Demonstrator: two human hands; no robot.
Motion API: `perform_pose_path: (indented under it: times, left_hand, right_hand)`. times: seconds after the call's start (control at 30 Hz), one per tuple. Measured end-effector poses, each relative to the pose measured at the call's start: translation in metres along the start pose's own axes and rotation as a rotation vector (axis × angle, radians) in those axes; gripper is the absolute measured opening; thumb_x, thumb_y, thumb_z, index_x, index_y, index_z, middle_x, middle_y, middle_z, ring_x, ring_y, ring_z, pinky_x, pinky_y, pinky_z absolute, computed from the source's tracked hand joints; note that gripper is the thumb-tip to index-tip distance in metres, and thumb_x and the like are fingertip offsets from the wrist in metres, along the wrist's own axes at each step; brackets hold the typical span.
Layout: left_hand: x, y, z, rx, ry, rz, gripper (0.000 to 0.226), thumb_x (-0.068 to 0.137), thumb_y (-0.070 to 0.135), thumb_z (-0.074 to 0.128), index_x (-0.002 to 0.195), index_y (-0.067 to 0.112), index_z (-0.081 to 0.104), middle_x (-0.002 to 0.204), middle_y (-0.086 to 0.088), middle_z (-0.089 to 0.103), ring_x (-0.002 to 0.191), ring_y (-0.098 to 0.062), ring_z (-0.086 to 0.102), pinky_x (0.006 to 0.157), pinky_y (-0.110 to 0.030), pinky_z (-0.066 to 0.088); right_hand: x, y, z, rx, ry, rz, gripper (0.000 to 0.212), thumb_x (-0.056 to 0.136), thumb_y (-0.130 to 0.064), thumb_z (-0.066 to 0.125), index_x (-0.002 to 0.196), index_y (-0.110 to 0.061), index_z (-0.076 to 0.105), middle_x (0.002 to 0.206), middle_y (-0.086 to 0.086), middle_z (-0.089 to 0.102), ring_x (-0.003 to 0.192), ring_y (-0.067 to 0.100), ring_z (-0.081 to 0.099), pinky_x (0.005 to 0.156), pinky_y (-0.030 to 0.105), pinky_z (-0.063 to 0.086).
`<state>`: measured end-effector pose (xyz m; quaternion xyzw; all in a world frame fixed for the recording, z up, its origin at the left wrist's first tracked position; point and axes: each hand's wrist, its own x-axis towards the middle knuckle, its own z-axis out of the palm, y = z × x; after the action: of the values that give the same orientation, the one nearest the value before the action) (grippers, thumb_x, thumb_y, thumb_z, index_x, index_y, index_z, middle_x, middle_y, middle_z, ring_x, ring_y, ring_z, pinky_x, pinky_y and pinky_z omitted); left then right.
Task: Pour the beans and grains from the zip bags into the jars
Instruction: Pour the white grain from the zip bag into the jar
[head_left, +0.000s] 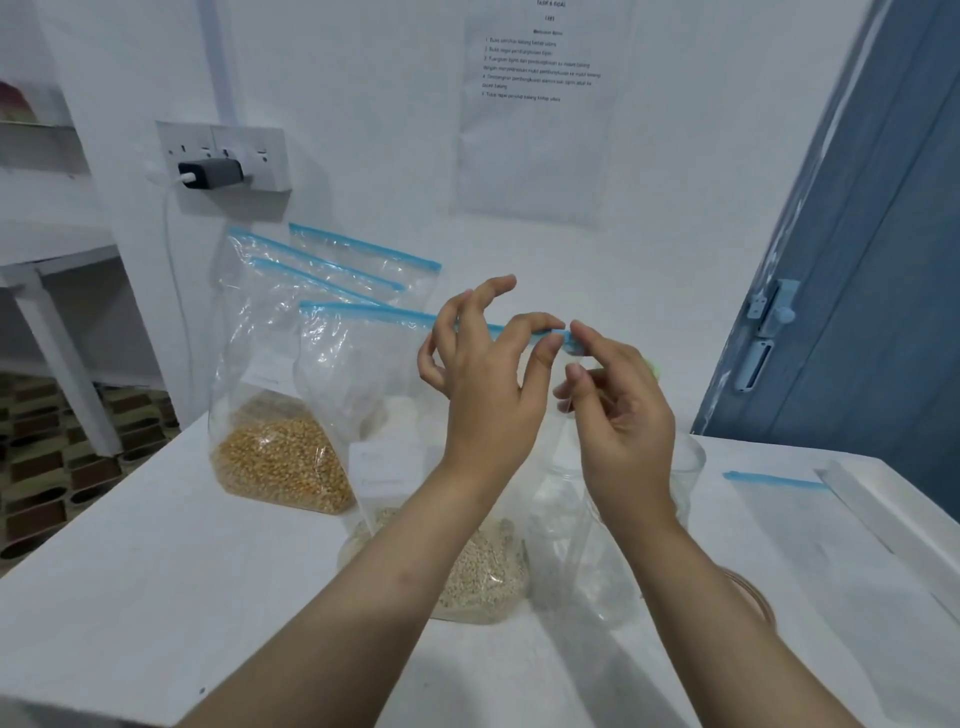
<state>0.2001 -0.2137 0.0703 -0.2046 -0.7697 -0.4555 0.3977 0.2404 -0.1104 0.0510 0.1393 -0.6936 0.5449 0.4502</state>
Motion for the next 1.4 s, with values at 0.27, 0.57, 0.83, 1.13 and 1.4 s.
perform_pose_path:
  times: [0.27,0.57,0.83,1.13,1.4]
  left_hand:
    - [0.005,-0.023,-0.015,0.06,0.057,0.018,0.011,0.098,0.037,0.056,0.098,0.033,0.066,0.146,0.014,0.041,0.141,-0.016,0.023,0.11,-0.052,0.012]
    - [0.019,-0.069,-0.052,0.152,0.135,-0.053,0.011,0.097,0.036,0.056,0.098,0.033,0.066,0.148,0.012,0.04,0.145,-0.02,0.019,0.114,-0.057,0.005]
    - [0.024,-0.098,-0.069,0.044,0.204,-0.211,0.007,0.097,0.036,0.056,0.098,0.036,0.063,0.143,0.016,0.044,0.14,-0.011,0.029,0.114,-0.052,0.006]
    - [0.022,-0.092,-0.064,-0.403,0.122,-0.219,0.006,0.105,0.024,0.046,0.107,0.025,0.052,0.087,0.018,0.069,0.089,-0.007,0.064,0.083,-0.023,0.051]
    - [0.03,-0.07,-0.06,-0.505,-0.038,-0.101,0.009,0.104,0.015,0.048,0.106,0.019,0.056,0.081,0.01,0.064,0.078,-0.002,0.062,0.076,-0.016,0.048]
  right_hand:
    - [0.0,0.003,0.0,-0.039,0.075,0.067,0.031,0.101,-0.007,0.055,0.13,-0.016,0.063,0.113,-0.002,0.062,0.084,0.017,0.064,0.077,0.038,0.058]
    - [-0.003,0.012,-0.004,-0.019,0.184,0.166,0.032,0.101,-0.006,0.055,0.128,-0.018,0.064,0.113,0.0,0.064,0.08,0.01,0.061,0.072,0.024,0.054]
    - [-0.013,0.026,-0.017,-0.101,0.341,0.249,0.032,0.1,-0.005,0.056,0.122,-0.026,0.067,0.115,0.005,0.067,0.103,0.033,0.064,0.089,0.043,0.056]
    - [-0.011,0.017,-0.016,-0.574,0.207,0.088,0.038,0.097,-0.006,0.055,0.132,-0.02,0.061,0.136,-0.001,0.05,0.122,0.014,0.048,0.103,0.031,0.041]
    - [0.011,-0.003,0.033,-0.819,-0.104,-0.257,0.037,0.097,-0.032,0.049,0.129,-0.027,0.064,0.128,-0.004,0.063,0.117,0.022,0.056,0.102,0.047,0.037]
